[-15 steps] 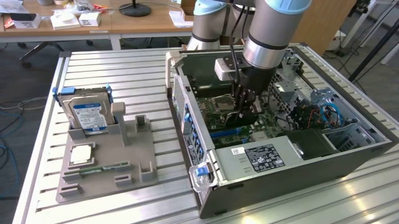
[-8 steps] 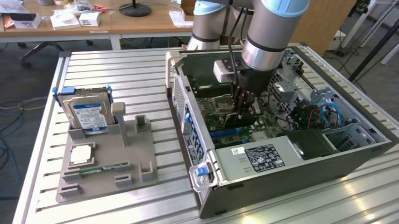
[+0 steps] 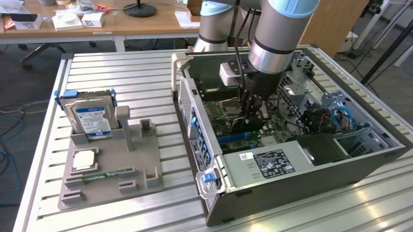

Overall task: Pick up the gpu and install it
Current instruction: 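Insert the gpu into the slot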

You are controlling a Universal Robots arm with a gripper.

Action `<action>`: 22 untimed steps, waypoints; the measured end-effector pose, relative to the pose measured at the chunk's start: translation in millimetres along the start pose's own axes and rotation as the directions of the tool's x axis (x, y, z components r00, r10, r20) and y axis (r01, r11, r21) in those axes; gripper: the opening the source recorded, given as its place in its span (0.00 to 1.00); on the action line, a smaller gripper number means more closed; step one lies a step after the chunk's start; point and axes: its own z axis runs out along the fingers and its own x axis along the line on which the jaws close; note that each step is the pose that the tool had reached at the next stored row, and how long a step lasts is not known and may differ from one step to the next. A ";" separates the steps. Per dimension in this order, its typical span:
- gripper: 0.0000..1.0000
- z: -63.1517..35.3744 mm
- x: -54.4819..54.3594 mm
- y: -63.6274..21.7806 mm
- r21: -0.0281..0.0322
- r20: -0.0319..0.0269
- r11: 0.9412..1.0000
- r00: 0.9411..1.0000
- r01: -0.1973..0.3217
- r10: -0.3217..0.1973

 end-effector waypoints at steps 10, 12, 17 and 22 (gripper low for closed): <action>0.26 2.6 0.2 2.1 0.000 0.000 1.000 1.000 0.000 0.000; 0.26 3.0 0.2 2.4 0.000 0.000 1.000 1.000 0.000 0.000; 0.26 3.9 0.2 2.7 0.002 0.000 1.000 1.000 0.001 -0.001; 0.26 5.0 0.3 2.9 0.003 0.000 1.000 1.000 0.004 -0.004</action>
